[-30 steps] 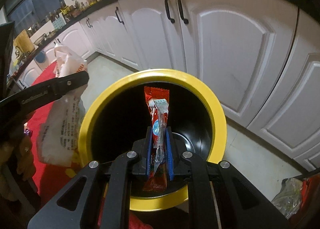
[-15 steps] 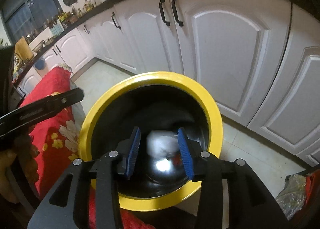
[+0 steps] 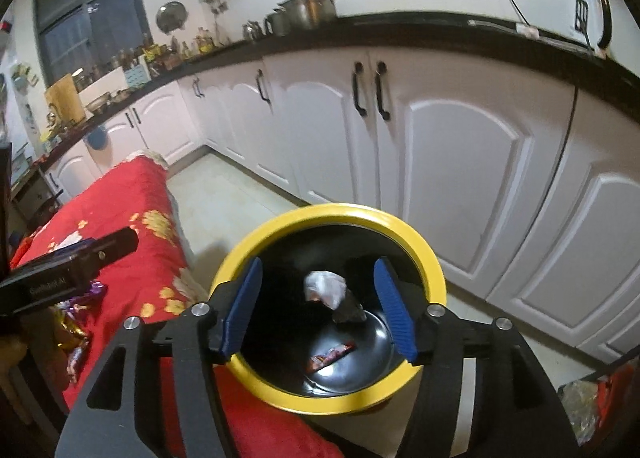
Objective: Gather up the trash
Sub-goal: 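Move both open tools back over the trash on the table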
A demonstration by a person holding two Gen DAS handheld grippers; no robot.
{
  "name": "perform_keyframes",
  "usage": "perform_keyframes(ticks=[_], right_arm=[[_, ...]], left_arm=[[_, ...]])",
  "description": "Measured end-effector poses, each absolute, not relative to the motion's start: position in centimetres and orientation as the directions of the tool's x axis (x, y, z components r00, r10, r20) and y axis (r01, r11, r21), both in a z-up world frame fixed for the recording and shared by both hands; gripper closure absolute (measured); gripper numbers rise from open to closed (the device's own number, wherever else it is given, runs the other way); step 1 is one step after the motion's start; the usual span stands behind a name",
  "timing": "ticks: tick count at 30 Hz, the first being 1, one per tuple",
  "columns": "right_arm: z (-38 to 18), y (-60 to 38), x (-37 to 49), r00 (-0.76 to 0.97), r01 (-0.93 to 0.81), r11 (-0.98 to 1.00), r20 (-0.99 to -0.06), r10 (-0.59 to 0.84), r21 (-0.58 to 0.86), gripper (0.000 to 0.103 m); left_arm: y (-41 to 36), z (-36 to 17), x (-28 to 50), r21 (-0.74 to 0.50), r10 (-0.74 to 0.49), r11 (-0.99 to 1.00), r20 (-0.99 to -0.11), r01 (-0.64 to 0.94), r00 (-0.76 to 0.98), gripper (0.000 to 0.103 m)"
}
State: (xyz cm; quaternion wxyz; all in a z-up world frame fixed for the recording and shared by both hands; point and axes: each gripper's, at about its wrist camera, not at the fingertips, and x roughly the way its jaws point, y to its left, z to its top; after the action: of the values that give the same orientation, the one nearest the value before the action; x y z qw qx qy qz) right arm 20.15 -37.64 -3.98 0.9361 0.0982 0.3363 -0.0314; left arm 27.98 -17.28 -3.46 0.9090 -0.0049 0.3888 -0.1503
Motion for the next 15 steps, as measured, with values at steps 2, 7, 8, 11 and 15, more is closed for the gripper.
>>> perform_keyframes(ticks=[2, 7, 8, 11, 15], right_arm=[[-3.4, -36.9, 19.8, 0.78, 0.11, 0.981, -0.626, 0.015, 0.16, 0.038], [-2.1, -35.0, 19.3, 0.795, 0.072, 0.985, -0.605, 0.038, 0.156, 0.033], [-1.7, -34.4, 19.1, 0.801, 0.057, 0.987, -0.597, 0.046, 0.153, 0.033], [-0.9, -32.8, 18.6, 0.812, 0.029, 0.989, -0.58, 0.061, 0.145, 0.028], [-0.1, -30.8, 18.2, 0.82, -0.02, 0.99, -0.563, 0.097, 0.142, 0.024]], left_arm=[[-16.4, -2.9, 27.2, -0.119, -0.27, 0.957, -0.695, 0.264, 0.666, 0.01], [-14.1, -1.6, 25.4, -0.121, -0.26, 0.962, -0.667, 0.243, 0.698, 0.01], [-13.7, -1.4, 25.1, -0.124, -0.259, 0.963, -0.664, 0.238, 0.702, 0.01], [-12.4, -0.9, 24.2, -0.121, -0.241, 0.969, -0.65, 0.215, 0.721, 0.01], [-10.2, -0.3, 22.9, -0.12, -0.215, 0.976, -0.637, 0.18, 0.741, 0.01]])
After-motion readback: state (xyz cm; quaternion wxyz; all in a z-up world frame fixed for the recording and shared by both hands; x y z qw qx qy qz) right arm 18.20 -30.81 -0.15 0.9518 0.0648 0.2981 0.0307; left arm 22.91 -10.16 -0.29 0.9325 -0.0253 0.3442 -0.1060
